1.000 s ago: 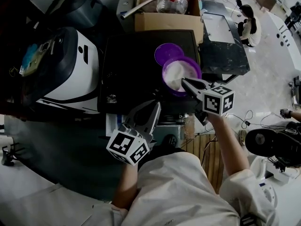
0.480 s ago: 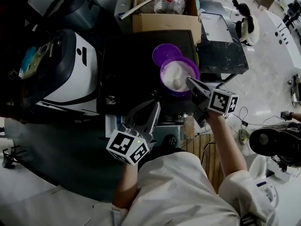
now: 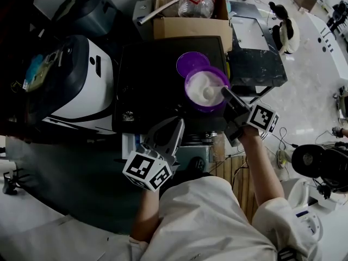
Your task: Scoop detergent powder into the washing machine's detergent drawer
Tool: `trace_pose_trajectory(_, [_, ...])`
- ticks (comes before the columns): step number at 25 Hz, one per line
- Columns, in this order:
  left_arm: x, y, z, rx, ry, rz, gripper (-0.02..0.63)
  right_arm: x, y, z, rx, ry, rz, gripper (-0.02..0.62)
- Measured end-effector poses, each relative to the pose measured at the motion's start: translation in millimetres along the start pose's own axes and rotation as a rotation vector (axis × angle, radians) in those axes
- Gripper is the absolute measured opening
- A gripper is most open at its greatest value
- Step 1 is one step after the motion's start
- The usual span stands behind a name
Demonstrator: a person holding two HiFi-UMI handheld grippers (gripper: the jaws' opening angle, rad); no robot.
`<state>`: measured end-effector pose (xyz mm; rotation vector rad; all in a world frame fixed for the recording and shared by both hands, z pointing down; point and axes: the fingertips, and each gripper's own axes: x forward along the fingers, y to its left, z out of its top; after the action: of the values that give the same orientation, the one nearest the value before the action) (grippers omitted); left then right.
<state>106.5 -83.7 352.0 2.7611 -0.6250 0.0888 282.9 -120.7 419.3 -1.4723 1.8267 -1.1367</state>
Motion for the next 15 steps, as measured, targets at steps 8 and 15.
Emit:
trace_pose_trajectory(8, [-1,3,-2,-0.012,0.001,0.013,0.02,-8,-2,11,0.126,-0.086,0.041,0.008])
trace_pose_trajectory(15, [-4,4,-5,-0.026,0.006,0.018,0.02,-13,-2,15,0.223,-0.135,0.088,0.008])
